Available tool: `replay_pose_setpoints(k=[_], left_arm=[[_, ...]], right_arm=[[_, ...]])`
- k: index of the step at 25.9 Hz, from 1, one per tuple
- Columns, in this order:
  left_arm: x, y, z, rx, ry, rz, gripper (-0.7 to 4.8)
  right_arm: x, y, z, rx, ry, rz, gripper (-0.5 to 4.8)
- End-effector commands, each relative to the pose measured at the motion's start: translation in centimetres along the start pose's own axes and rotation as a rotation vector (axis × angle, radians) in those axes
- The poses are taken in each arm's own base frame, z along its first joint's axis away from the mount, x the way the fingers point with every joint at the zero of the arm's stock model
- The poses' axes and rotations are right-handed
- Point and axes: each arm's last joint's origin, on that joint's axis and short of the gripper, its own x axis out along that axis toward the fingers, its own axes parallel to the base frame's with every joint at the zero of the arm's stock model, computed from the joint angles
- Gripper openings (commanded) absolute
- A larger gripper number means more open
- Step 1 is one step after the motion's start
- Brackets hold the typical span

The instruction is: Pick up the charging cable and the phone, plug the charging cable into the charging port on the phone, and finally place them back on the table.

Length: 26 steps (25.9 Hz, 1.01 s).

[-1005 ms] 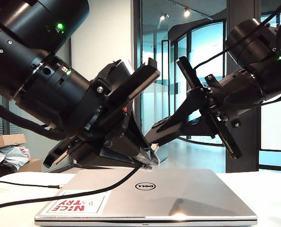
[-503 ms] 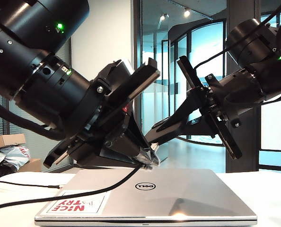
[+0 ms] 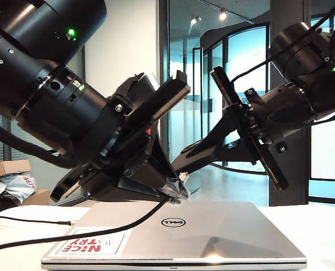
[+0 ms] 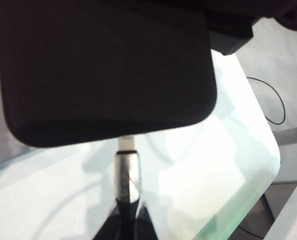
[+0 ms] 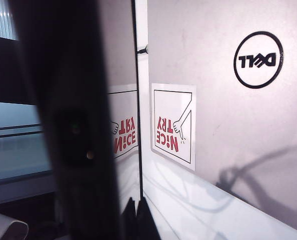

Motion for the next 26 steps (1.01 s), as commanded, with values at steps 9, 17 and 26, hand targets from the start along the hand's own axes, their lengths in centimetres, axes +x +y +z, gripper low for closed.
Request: replay_pose_setpoints(k=[9, 17, 26], left_arm=[[-0.04, -0.05, 0.15, -0.026, -0.009, -0.005, -0.06], [-0.04, -0.09, 0.20, -0.024, -0.015, -0.010, -0.06], [-0.04, -0.09, 0.19, -0.024, -0.014, -0.009, -0.06]], right_arm=[[-0.07, 0.53, 0.10, -0.060, 0.006, 0.038, -0.05], [-0.04, 0.45, -0.05, -0.012, 0.030, 0.038, -0.05], [-0.09, 0.27, -0.14, -0.005, 0.039, 0.023, -0.05]])
